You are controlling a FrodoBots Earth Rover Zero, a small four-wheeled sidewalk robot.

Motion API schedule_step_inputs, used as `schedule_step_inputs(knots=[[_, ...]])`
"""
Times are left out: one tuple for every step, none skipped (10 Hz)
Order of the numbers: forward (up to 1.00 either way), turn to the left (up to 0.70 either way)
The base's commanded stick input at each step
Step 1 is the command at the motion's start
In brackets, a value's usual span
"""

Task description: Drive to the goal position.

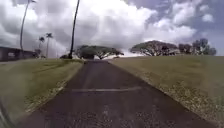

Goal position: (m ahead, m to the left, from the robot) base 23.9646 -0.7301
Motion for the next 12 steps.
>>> schedule_step_inputs(knots=[[0.68, 0.03], [0.68, 0.03], [0.68, 0.03], [0.68, 0.03], [0.68, 0.03], [0.68, 0.03], [0.68, 0.03], [0.68, 0.03], [0.68, 0.03], [0.68, 0.08], [0.67, 0.23], [0.67, 0.33]])
